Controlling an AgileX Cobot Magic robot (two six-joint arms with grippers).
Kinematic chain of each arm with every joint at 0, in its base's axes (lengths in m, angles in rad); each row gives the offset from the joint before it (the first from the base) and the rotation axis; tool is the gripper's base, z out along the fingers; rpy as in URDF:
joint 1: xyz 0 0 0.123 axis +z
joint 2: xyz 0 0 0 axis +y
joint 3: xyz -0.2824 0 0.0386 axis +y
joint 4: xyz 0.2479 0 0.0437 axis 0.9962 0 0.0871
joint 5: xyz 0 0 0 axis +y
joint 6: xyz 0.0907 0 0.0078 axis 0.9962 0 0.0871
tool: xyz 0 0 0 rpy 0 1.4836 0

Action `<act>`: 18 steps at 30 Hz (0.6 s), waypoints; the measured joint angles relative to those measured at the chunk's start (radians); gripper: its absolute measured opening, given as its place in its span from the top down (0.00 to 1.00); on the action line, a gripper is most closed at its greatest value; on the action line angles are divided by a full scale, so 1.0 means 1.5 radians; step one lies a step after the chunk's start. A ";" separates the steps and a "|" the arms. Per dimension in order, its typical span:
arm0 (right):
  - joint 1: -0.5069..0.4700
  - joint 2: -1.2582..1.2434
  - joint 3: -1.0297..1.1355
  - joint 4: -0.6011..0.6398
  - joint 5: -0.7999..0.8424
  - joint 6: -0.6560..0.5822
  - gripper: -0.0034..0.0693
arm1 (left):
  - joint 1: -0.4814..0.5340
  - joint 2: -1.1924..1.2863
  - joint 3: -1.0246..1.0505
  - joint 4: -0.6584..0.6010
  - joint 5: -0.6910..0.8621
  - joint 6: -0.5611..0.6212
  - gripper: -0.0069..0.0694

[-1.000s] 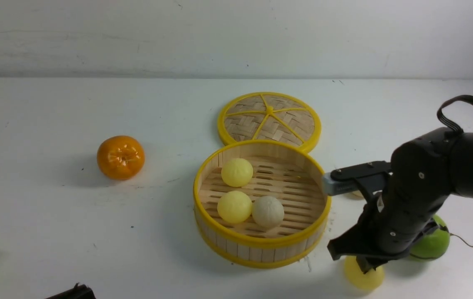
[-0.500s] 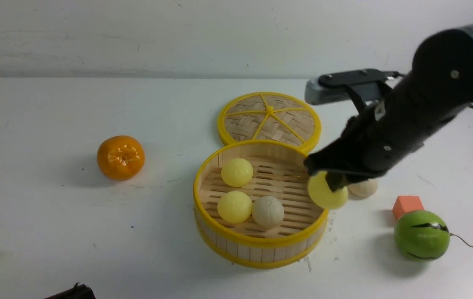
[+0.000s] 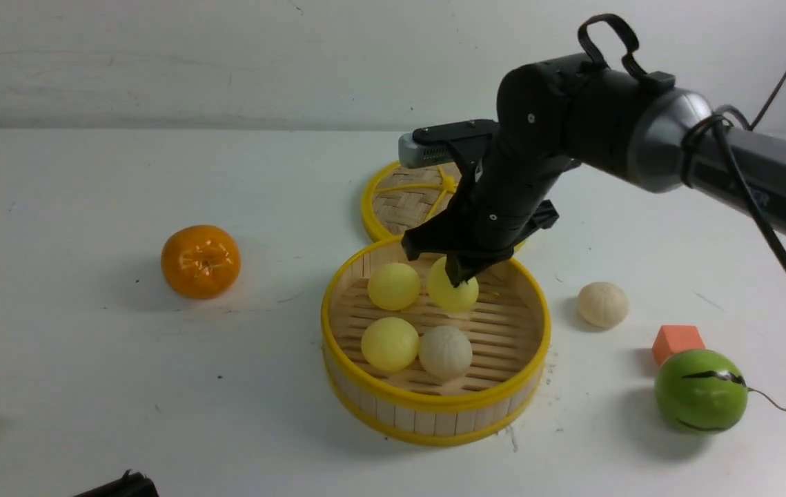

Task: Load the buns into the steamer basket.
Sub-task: Use the right arm to put the steamed stuffed bun into the steamer, then use the right arm to grab a steamed stuffed bun

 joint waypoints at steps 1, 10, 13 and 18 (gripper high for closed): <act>0.000 0.005 -0.001 -0.004 -0.003 0.011 0.92 | 0.000 0.000 0.000 0.000 0.000 0.000 0.88; -0.001 0.028 -0.007 -0.019 -0.026 0.056 0.67 | 0.000 0.000 0.000 0.000 0.000 0.000 0.87; -0.001 0.028 -0.026 -0.019 -0.006 0.058 0.51 | 0.000 0.000 0.000 0.000 0.000 0.000 0.87; -0.001 0.020 -0.107 -0.020 0.122 0.039 0.33 | 0.000 0.000 0.000 0.000 0.000 0.000 0.86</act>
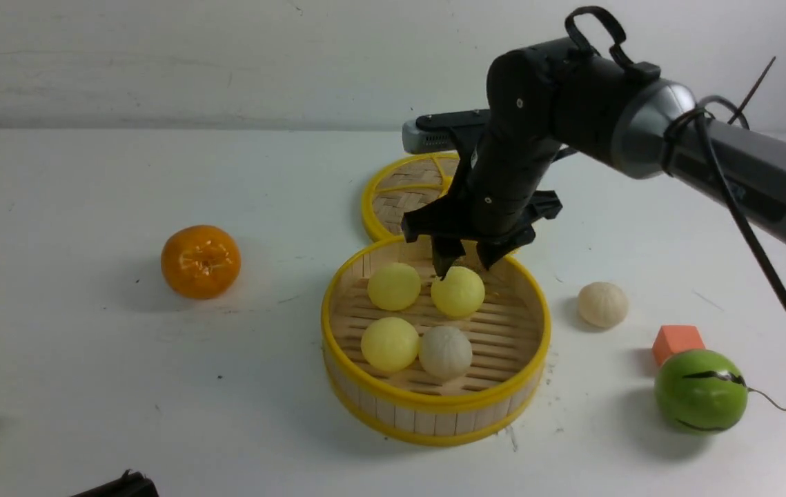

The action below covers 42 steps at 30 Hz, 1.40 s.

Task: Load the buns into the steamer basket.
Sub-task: Use the right arm to grab a steamed stuffed bun

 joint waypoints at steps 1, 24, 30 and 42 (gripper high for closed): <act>0.000 -0.001 -0.003 0.000 0.005 -0.002 0.33 | 0.000 0.000 0.000 0.000 0.000 0.000 0.86; -0.214 -0.096 0.250 0.007 -0.089 -0.017 0.58 | 0.000 0.000 0.000 -0.001 0.000 0.000 0.84; -0.202 -0.061 0.250 0.011 -0.132 -0.024 0.56 | 0.000 0.000 0.000 -0.001 0.000 0.000 0.83; -0.204 -0.021 0.233 0.002 -0.155 -0.024 0.53 | 0.000 0.000 0.000 -0.001 0.000 -0.001 0.83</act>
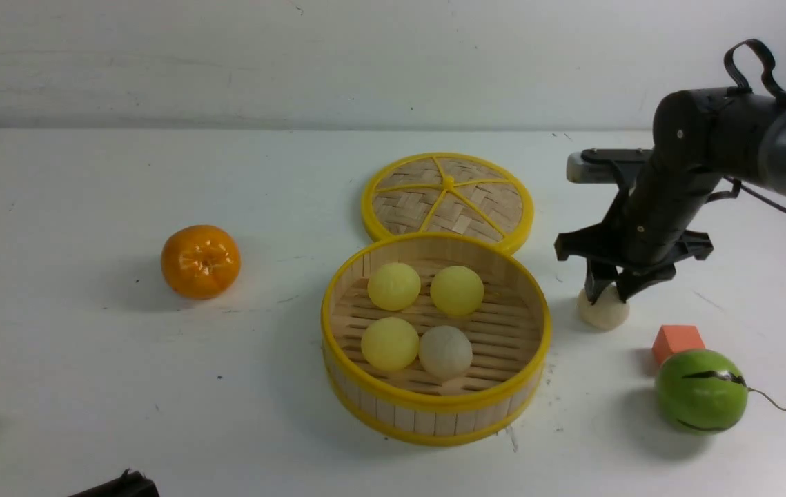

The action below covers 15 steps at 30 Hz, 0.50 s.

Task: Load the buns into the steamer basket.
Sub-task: Use the right arm to grab a steamed stuffed bun

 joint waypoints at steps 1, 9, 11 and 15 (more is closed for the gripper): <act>-0.001 0.004 0.000 0.000 0.000 0.000 0.53 | 0.000 0.000 0.000 0.000 0.000 0.000 0.83; -0.001 0.005 -0.006 0.000 -0.002 -0.002 0.57 | 0.000 0.000 0.000 0.000 0.000 0.000 0.82; -0.001 0.005 -0.006 0.000 -0.002 -0.003 0.66 | 0.000 0.000 0.000 0.000 0.000 0.000 0.82; -0.001 0.005 -0.006 -0.001 -0.002 -0.010 0.82 | 0.000 0.000 0.000 0.000 0.001 0.000 0.81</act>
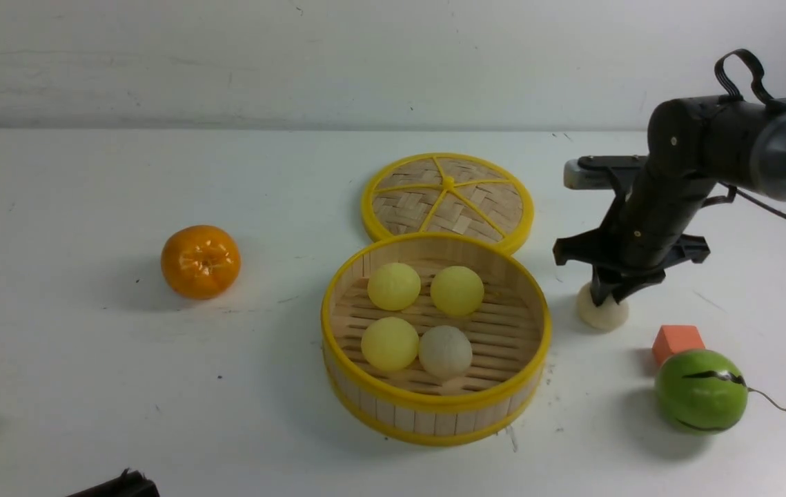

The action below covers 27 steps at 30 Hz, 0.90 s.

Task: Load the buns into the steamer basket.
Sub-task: Use the right arm to grab a steamed stuffed bun, then use the right arm to put the steamed stuffed bun into the steamer

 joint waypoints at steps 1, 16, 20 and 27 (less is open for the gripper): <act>0.000 0.000 0.000 -0.001 0.001 -0.004 0.86 | 0.000 0.000 0.000 0.000 0.001 0.000 0.81; 0.125 -0.170 0.000 0.061 0.105 -0.048 0.93 | 0.000 0.000 0.000 0.000 0.009 0.000 0.79; 0.166 -0.138 0.000 0.060 0.077 -0.047 0.93 | 0.000 0.000 0.000 0.000 0.009 0.000 0.79; 0.161 -0.088 0.000 0.051 0.052 -0.024 0.92 | 0.000 0.000 0.000 0.000 0.009 0.000 0.79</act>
